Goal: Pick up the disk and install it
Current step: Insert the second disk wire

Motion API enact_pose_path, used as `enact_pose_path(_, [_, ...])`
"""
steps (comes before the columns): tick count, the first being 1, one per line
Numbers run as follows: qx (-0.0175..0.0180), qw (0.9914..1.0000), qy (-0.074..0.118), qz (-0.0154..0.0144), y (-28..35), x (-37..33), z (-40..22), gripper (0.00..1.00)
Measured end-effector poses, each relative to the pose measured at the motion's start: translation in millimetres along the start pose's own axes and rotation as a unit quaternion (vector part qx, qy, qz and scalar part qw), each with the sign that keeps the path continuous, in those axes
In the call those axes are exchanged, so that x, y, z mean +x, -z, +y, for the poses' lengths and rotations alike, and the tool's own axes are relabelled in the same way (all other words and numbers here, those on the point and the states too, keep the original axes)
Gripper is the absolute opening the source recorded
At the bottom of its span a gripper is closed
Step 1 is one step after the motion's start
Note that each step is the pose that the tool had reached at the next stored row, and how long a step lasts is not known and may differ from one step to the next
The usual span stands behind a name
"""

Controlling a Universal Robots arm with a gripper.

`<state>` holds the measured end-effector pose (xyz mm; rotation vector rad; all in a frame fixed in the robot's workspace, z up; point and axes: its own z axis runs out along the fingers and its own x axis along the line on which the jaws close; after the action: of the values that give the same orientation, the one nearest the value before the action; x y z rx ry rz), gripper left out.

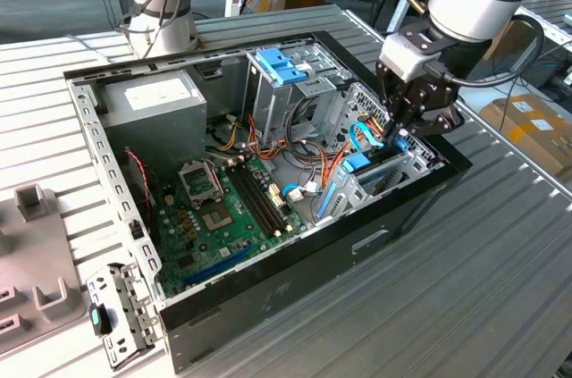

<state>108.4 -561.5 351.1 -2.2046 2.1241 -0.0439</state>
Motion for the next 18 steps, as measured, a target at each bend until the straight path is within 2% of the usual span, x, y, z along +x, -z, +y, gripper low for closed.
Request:
enact_pose_path(3, [0.0001,1.00000,0.000,-0.0022,-0.2,0.6,0.6,0.16])
enact_pose_path(6, [0.0001,0.99999,-0.001,-0.0030,-0.3,2.4,0.8,0.16])
enact_pose_path(14, [0.0005,0.99994,-0.003,-0.0103,-0.7,3.7,1.9,0.16])
enact_pose_path(18, [0.0006,0.99993,-0.005,-0.0112,-1.4,4.8,2.1,0.16])
